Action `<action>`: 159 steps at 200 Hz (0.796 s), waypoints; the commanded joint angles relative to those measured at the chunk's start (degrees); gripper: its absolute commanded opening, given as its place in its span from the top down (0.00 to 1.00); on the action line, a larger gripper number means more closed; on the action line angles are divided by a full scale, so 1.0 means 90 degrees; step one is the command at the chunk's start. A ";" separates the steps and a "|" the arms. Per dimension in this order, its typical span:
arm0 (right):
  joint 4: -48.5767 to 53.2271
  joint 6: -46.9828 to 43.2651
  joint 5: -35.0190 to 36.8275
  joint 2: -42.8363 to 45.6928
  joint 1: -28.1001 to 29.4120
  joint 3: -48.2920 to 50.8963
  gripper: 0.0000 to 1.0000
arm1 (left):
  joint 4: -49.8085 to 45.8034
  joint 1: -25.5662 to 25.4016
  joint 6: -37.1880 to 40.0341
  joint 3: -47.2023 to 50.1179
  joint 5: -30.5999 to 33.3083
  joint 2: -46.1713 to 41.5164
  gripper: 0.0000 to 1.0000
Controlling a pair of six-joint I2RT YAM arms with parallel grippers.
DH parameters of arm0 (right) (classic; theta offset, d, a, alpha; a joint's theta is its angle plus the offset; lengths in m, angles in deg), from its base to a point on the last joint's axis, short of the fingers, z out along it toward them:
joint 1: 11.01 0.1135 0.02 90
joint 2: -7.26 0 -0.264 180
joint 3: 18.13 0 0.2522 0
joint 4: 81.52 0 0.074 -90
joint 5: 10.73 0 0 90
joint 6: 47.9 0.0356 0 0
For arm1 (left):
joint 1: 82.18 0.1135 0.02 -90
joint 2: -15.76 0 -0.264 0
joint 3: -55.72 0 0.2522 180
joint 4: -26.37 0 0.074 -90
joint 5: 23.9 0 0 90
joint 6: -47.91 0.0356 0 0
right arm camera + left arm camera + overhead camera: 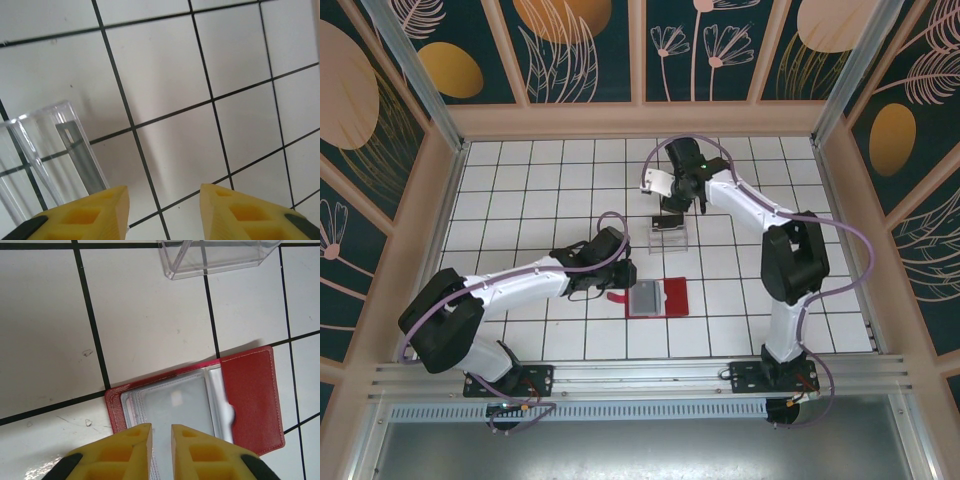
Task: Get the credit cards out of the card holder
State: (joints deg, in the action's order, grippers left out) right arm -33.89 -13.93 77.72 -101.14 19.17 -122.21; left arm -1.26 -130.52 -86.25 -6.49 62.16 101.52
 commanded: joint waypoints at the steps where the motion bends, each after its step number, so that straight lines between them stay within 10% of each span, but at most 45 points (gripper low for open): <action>1: -0.0397 0.0437 -0.0127 0.0339 0.0095 0.0281 0.57 | -0.0236 -0.0024 -0.0030 -0.0246 0.0097 0.0166 0.81; 159: -0.0708 0.0873 -0.0273 0.0824 0.0466 0.0710 0.57 | -0.0374 -0.0024 -0.0103 -0.0462 0.0106 0.0452 0.81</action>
State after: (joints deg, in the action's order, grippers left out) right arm -39.36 -8.29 76.17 -96.09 22.66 -116.14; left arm -2.70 -130.52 -86.68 -9.59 62.18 105.30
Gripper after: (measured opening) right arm 0.423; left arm 0.191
